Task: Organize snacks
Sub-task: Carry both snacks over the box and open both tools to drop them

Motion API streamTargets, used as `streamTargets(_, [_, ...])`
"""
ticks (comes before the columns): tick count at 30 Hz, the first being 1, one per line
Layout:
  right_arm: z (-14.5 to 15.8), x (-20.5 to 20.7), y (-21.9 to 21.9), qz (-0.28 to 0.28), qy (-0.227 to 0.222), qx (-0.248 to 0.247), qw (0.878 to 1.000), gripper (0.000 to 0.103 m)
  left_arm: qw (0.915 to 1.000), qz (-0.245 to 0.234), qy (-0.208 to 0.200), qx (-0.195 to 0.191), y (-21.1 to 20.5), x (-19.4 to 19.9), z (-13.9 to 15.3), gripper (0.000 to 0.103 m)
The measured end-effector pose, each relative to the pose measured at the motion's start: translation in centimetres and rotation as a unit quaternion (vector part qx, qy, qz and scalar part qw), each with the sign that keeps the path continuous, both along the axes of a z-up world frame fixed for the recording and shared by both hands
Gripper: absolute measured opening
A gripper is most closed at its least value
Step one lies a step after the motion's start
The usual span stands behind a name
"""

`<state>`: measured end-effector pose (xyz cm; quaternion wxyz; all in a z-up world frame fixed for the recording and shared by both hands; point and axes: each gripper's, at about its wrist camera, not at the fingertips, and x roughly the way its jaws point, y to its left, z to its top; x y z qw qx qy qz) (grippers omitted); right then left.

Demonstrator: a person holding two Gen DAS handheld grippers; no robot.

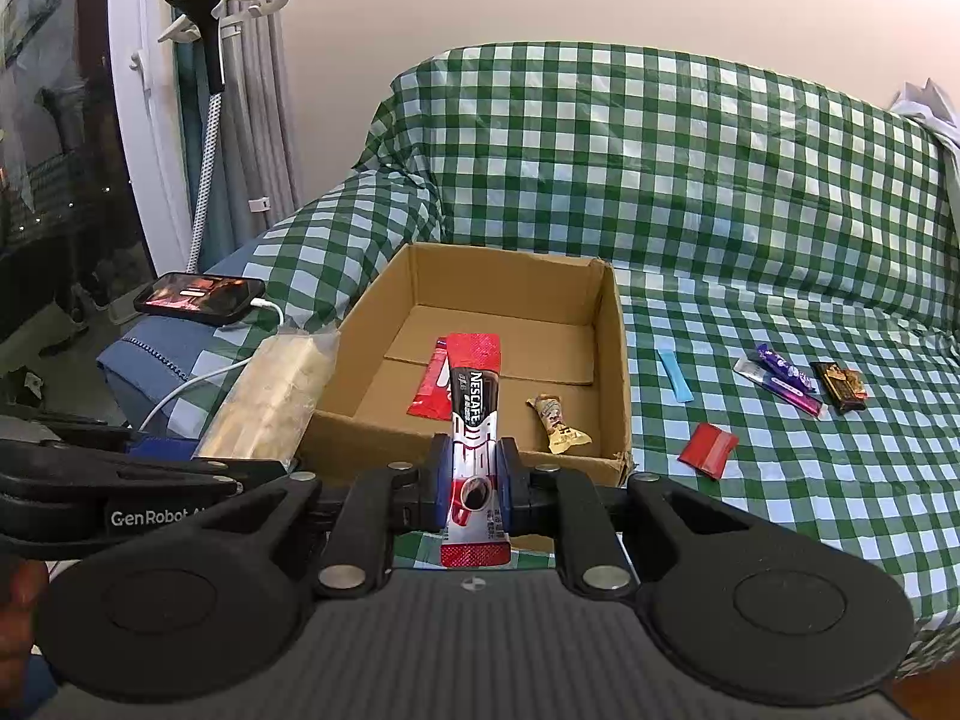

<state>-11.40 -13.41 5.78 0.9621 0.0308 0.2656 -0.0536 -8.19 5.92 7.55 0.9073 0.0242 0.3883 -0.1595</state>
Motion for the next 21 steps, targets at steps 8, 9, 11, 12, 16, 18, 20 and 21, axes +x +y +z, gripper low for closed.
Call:
streamTargets(8, [0.2,1.4,-0.6,-0.01,-0.001,-0.001,1.0,0.016,1.0,0.004,0.0,-0.001,0.2,1.7,0.3,0.041])
streamTargets(9, [0.2,1.6,-0.6,-0.01,-0.002,-0.002,1.0,0.016,1.0,0.004,-0.001,-0.003,0.3,2.0,0.4,0.041])
streamTargets(11, [0.4,2.3,-0.8,-0.012,-0.004,-0.003,1.0,0.016,1.0,0.003,-0.003,-0.005,0.3,2.6,0.7,0.041])
streamTargets(12, [0.4,2.6,-0.8,-0.013,-0.004,-0.003,1.0,0.016,1.0,0.002,-0.004,-0.006,0.2,3.0,0.9,0.041])
streamTargets(16, [0.6,4.1,-1.1,-0.016,-0.006,-0.003,1.0,0.016,0.9999,-0.001,-0.01,-0.014,-0.1,4.4,1.6,0.041])
streamTargets(18, [0.6,4.9,-1.4,-0.018,-0.007,-0.003,1.0,0.016,0.9998,-0.004,-0.011,-0.018,-0.4,5.2,1.8,0.041])
streamTargets(20, [0.5,5.7,-1.8,-0.02,-0.007,-0.002,1.0,0.016,0.9997,-0.005,-0.011,-0.023,-0.7,6.2,2.1,0.041])
streamTargets(21, [0.5,6.1,-2.0,-0.021,-0.008,-0.002,1.0,0.016,0.9996,-0.006,-0.011,-0.025,-0.8,6.7,2.2,0.041])
